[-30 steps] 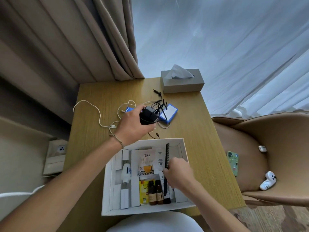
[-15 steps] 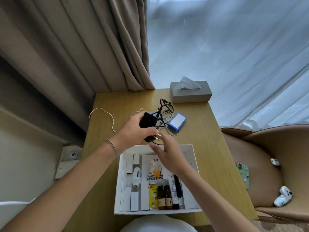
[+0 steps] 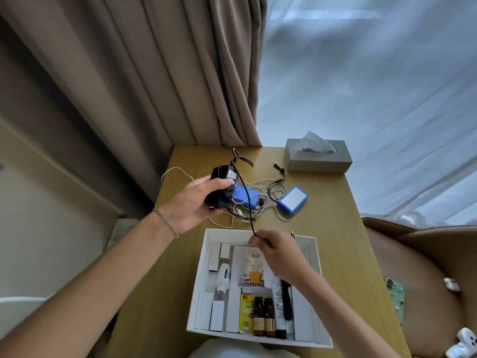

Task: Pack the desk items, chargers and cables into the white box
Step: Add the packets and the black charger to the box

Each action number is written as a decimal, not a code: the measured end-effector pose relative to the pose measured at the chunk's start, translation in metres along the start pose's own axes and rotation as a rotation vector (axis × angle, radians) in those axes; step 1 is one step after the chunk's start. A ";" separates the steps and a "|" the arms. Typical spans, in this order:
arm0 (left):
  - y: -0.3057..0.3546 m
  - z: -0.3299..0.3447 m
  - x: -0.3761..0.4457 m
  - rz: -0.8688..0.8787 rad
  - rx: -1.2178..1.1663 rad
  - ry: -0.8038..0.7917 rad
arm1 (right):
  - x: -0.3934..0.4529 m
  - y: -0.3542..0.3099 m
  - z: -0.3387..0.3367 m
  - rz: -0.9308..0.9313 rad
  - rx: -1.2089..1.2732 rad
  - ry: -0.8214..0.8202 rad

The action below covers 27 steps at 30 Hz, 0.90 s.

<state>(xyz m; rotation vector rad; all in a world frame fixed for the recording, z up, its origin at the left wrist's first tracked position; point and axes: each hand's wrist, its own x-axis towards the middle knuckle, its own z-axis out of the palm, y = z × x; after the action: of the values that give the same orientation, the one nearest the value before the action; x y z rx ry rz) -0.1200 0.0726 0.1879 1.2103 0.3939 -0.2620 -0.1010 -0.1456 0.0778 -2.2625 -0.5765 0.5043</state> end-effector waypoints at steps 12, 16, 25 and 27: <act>-0.016 0.007 -0.011 -0.265 0.221 -0.726 | 0.043 -0.006 -0.048 -0.008 0.063 -0.360; -0.026 0.005 -0.010 -0.343 0.570 -0.522 | 0.057 -0.023 -0.085 0.058 0.096 -0.317; -0.058 -0.004 0.006 -0.277 0.260 -0.174 | 0.002 -0.080 -0.080 -0.084 0.114 -0.340; -0.057 -0.014 0.005 -0.247 0.042 -0.242 | -0.016 -0.063 -0.063 0.027 0.305 -0.459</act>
<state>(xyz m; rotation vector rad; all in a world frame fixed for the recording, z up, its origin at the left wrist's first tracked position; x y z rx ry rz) -0.1401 0.0665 0.1329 1.1550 0.3274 -0.6259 -0.0981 -0.1499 0.1684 -1.8707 -0.6425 1.0648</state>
